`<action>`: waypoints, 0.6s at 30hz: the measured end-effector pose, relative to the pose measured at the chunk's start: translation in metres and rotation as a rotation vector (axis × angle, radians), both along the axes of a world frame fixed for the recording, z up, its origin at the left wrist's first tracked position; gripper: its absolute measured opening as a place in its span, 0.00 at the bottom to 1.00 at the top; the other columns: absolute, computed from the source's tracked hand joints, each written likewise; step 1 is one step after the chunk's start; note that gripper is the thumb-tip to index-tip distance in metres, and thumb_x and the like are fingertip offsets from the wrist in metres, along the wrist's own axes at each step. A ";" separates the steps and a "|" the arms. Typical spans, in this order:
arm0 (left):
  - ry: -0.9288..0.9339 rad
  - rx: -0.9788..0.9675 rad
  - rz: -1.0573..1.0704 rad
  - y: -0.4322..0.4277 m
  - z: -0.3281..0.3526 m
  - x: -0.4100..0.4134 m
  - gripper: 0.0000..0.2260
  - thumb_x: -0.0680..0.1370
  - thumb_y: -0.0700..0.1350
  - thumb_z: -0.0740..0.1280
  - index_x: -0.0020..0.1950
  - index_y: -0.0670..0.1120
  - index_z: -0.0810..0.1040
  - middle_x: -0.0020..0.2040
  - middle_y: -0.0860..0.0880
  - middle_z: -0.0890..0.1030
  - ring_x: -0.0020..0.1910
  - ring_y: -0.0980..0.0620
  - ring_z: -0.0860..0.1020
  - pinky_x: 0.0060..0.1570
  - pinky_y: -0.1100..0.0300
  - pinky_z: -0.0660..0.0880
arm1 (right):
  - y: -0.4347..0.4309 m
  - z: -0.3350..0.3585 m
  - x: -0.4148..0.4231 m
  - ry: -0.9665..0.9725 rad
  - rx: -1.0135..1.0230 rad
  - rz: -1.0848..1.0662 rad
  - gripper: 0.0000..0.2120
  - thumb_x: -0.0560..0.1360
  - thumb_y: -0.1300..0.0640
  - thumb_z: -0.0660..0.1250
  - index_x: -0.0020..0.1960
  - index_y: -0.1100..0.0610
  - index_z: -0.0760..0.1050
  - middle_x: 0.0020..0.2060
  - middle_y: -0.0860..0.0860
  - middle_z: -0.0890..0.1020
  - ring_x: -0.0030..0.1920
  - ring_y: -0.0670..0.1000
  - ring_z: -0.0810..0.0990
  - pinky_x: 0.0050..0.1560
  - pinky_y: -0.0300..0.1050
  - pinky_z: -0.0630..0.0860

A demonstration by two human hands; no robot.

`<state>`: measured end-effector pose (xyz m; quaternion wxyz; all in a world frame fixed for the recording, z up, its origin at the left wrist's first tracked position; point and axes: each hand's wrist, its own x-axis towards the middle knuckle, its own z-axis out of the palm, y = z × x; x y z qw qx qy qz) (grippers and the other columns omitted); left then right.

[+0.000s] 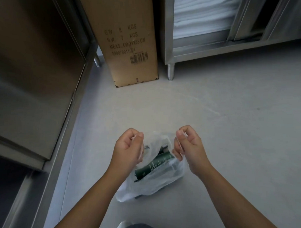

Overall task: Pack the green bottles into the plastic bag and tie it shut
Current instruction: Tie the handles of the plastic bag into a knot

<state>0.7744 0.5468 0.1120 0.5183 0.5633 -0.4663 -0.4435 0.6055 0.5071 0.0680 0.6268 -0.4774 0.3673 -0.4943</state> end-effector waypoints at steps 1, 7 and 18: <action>-0.011 0.016 -0.017 0.000 -0.005 -0.002 0.14 0.79 0.38 0.58 0.33 0.44 0.66 0.19 0.54 0.65 0.18 0.57 0.60 0.21 0.66 0.60 | 0.001 -0.002 0.002 -0.015 0.037 0.014 0.10 0.79 0.62 0.56 0.38 0.56 0.64 0.18 0.44 0.66 0.18 0.43 0.62 0.20 0.34 0.63; -0.011 0.117 -0.086 0.018 -0.038 -0.014 0.14 0.79 0.39 0.57 0.33 0.44 0.69 0.22 0.56 0.67 0.23 0.59 0.64 0.24 0.69 0.64 | 0.012 -0.009 0.011 -0.035 0.104 0.067 0.11 0.76 0.59 0.62 0.37 0.55 0.64 0.20 0.42 0.67 0.22 0.42 0.61 0.24 0.33 0.60; 0.060 0.171 -0.205 0.024 -0.045 -0.008 0.08 0.77 0.33 0.59 0.44 0.42 0.75 0.32 0.53 0.78 0.33 0.60 0.76 0.36 0.70 0.73 | 0.016 -0.023 0.022 0.127 0.168 0.149 0.11 0.73 0.72 0.62 0.48 0.57 0.72 0.34 0.50 0.78 0.33 0.43 0.77 0.36 0.35 0.74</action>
